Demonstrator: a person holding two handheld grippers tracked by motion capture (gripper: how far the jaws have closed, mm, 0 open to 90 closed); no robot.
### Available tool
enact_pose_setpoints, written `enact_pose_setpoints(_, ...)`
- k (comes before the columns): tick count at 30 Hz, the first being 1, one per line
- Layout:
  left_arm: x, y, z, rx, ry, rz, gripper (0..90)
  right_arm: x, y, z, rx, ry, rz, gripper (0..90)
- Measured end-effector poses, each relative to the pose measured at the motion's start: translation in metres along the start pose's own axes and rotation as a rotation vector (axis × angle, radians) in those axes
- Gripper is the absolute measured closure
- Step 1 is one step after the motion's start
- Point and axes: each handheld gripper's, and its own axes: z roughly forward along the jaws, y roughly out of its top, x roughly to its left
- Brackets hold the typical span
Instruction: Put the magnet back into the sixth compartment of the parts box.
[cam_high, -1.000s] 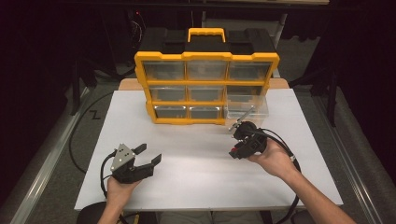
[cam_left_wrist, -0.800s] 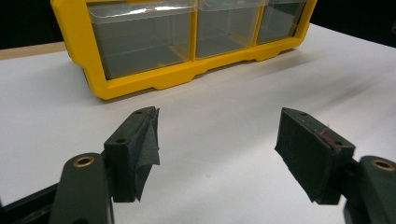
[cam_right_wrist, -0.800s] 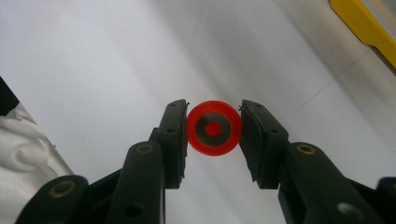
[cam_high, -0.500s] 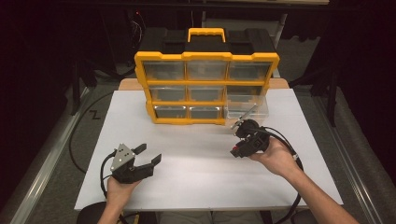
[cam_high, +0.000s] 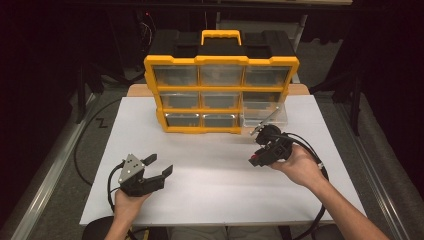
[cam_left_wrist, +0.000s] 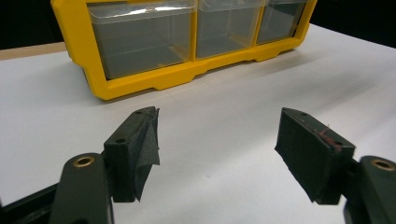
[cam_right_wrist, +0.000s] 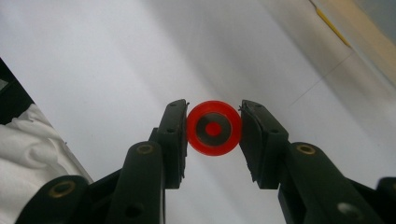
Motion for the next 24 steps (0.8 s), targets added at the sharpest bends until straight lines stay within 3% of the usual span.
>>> enact_pose_setpoints(24,0.0,0.0,0.0,0.001,-0.002,0.0,29.9,-0.005,0.007,-0.029,-0.037,-0.003,0.007,65.0)
